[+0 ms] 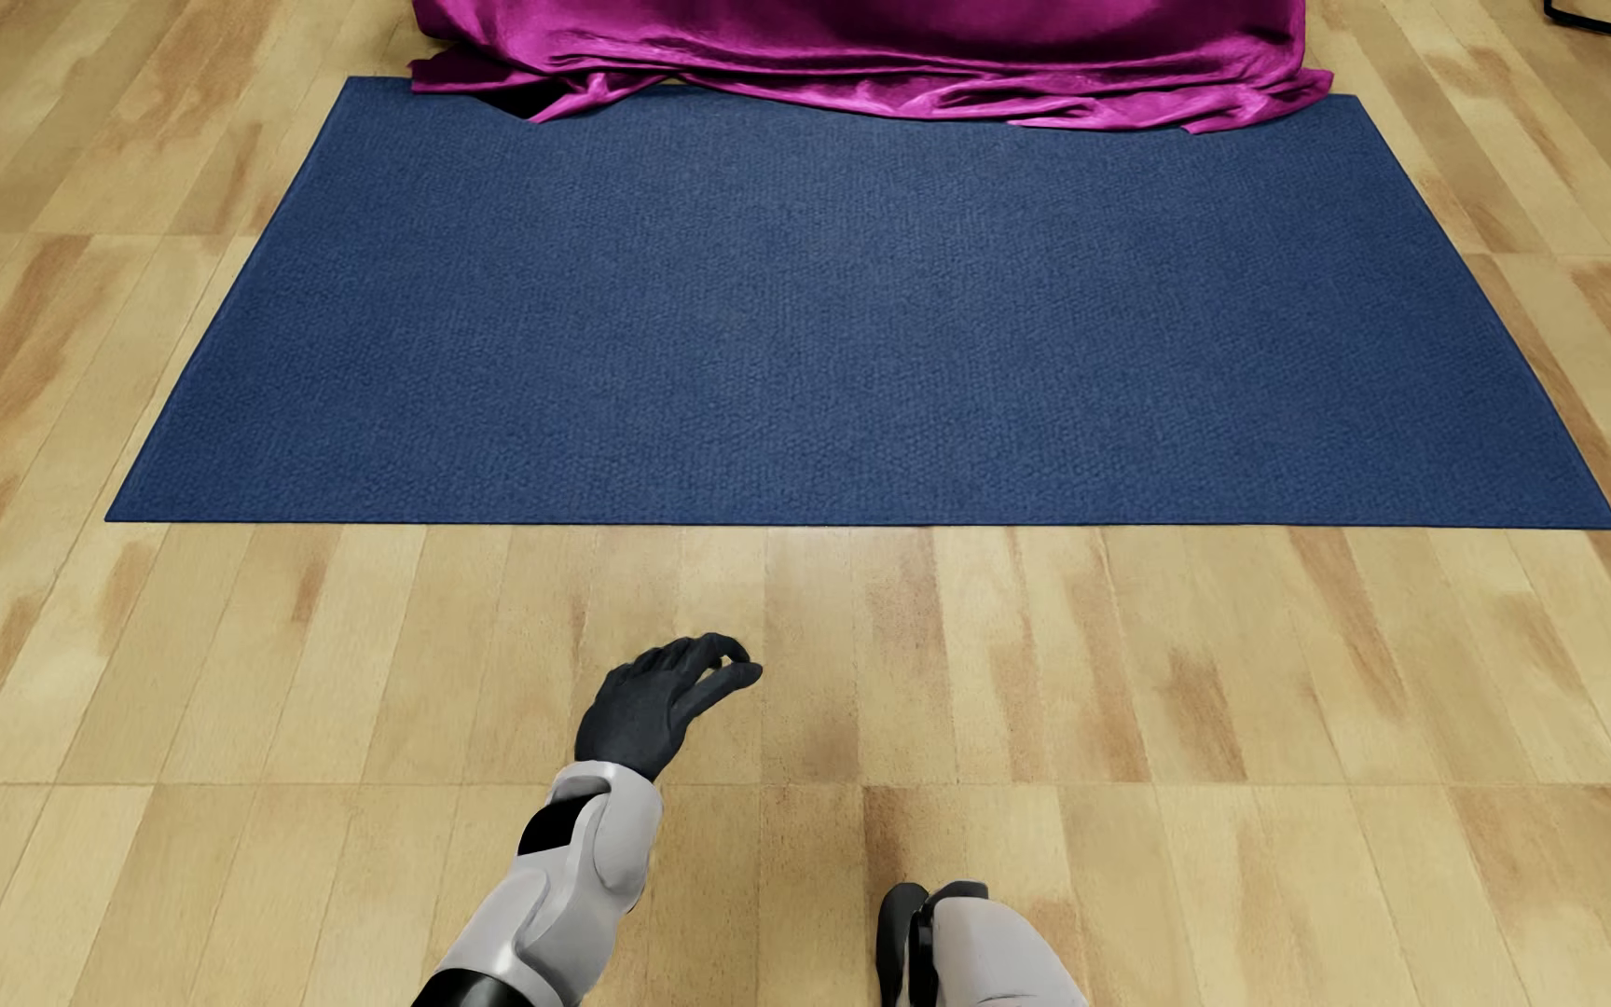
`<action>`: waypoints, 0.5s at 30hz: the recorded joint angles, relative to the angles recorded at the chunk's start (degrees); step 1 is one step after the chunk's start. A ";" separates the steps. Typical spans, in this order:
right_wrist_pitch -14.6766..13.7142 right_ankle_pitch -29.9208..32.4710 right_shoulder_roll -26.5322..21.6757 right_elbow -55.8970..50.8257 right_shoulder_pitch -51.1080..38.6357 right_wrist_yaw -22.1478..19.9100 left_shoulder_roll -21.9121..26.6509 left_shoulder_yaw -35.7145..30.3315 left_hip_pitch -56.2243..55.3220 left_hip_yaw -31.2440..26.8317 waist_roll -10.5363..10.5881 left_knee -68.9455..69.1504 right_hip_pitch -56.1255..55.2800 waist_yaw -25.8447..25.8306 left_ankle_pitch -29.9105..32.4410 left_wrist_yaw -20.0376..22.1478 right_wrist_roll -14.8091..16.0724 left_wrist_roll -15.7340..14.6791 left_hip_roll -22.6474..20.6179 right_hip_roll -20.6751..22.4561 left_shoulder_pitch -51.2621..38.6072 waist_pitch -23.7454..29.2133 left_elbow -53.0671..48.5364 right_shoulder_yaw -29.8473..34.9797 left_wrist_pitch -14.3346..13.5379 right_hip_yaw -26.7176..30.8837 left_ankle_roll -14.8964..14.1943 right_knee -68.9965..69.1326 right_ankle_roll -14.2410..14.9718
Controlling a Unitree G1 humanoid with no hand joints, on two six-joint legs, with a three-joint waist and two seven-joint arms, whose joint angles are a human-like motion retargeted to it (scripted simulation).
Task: Go to the bed
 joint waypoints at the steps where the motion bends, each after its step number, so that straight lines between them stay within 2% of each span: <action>1: 0.15 -4.13 0.22 0.79 -2.67 1.80 0.22 -1.23 -7.90 1.73 1.19 11.20 3.36 -0.42 0.56 -1.39 -1.39 0.43 1.63 0.66 1.77 0.33 4.78 0.00 3.55 -2.03 0.37 1.48 -1.43; 2: 0.24 -7.21 -0.06 0.76 -5.88 2.28 -0.12 -2.55 -16.49 2.54 2.29 18.58 8.25 -0.38 -3.87 -3.28 -3.40 0.93 3.27 1.93 3.18 0.52 11.47 0.24 7.35 -3.77 2.90 0.02 -1.80; 3: 0.12 -9.15 -0.49 -0.24 -9.19 0.86 -0.38 -4.47 -24.74 4.27 3.18 21.59 13.94 -0.05 -7.87 -6.47 -5.15 1.82 5.22 3.62 4.39 0.54 19.16 0.28 10.45 -4.99 6.37 -3.30 -2.04; 4: -0.65 -10.39 -0.89 -1.91 -12.34 -1.90 -0.06 -7.35 -31.94 6.29 3.83 20.24 19.76 0.56 -11.09 -11.25 -5.93 3.56 6.84 5.51 5.81 0.41 26.46 -0.02 11.60 -5.50 9.14 -7.36 -2.20; 5: -2.55 -11.34 -1.32 -3.77 -15.46 -4.66 0.98 -10.59 -38.08 8.22 4.25 15.40 25.15 1.41 -14.34 -16.48 -5.52 5.88 7.82 7.38 7.87 0.20 32.02 -0.47 10.29 -5.27 10.83 -11.11 -2.31; 6: -5.02 -12.30 -1.83 -6.12 -18.93 -6.07 2.37 -12.54 -43.07 9.87 4.48 7.74 29.93 2.44 -17.07 -20.28 -4.21 7.52 8.62 9.05 10.59 -0.07 35.23 -0.54 7.77 -4.37 12.52 -14.05 -2.33; 7: -7.56 -13.33 -2.63 -9.37 -22.29 -6.32 3.66 -11.65 -46.79 10.87 4.59 -2.52 34.46 3.57 -18.47 -21.66 -2.41 7.23 9.43 10.38 13.77 -0.34 35.91 0.34 6.13 -2.83 12.39 -16.58 -2.20; 8: -9.85 -14.10 -3.83 -13.03 -25.58 -6.29 4.58 -8.00 -49.00 10.57 4.55 -14.93 39.07 4.78 -19.25 -19.97 -0.66 4.98 9.97 11.33 17.61 -0.60 34.63 1.80 6.23 -0.82 12.91 -19.25 -2.07; 10: -12.24 -13.01 -6.50 -20.03 -30.47 -8.25 4.64 0.80 -50.13 8.14 3.98 -36.99 48.43 7.32 -18.47 -11.39 1.94 0.24 10.55 11.59 24.92 -0.89 30.87 4.48 9.64 3.41 14.15 -23.86 -1.96; 11: -11.96 -10.78 -7.28 -22.47 -31.37 -10.18 4.24 3.16 -50.49 9.23 3.44 -38.44 52.44 8.53 -17.19 -8.45 3.28 0.08 11.30 10.90 27.31 -0.94 30.62 4.93 11.84 5.15 13.95 -23.42 -1.51; 12: -10.87 -6.03 -7.71 -24.05 -30.95 -11.99 3.52 4.18 -50.95 11.45 2.57 -32.72 54.83 9.60 -14.80 -8.10 4.93 1.01 11.58 9.54 28.40 -0.96 31.98 4.81 13.82 6.86 15.22 -20.05 -0.77; 13: -9.38 1.80 -8.12 -24.94 -29.27 -13.09 2.46 4.54 -50.89 13.50 1.22 -25.45 54.87 10.40 -11.16 -10.14 6.56 2.15 11.10 7.55 28.07 -0.90 34.36 4.48 14.82 8.23 15.18 -12.75 0.30; 14: -7.85 12.24 -8.56 -25.14 -26.73 -13.15 1.38 4.53 -49.80 15.37 -0.51 -19.32 51.66 10.80 -10.61 -13.59 7.60 3.27 9.93 4.87 26.35 -0.65 36.67 4.38 14.35 8.51 15.32 -0.96 3.32; 15: -6.38 20.84 -9.08 -24.34 -24.06 -12.06 0.49 4.22 -47.50 17.22 -2.40 -15.34 45.23 10.69 -13.53 -16.98 7.67 4.57 8.02 1.94 23.51 -0.22 37.80 4.93 12.47 8.59 16.19 12.80 6.44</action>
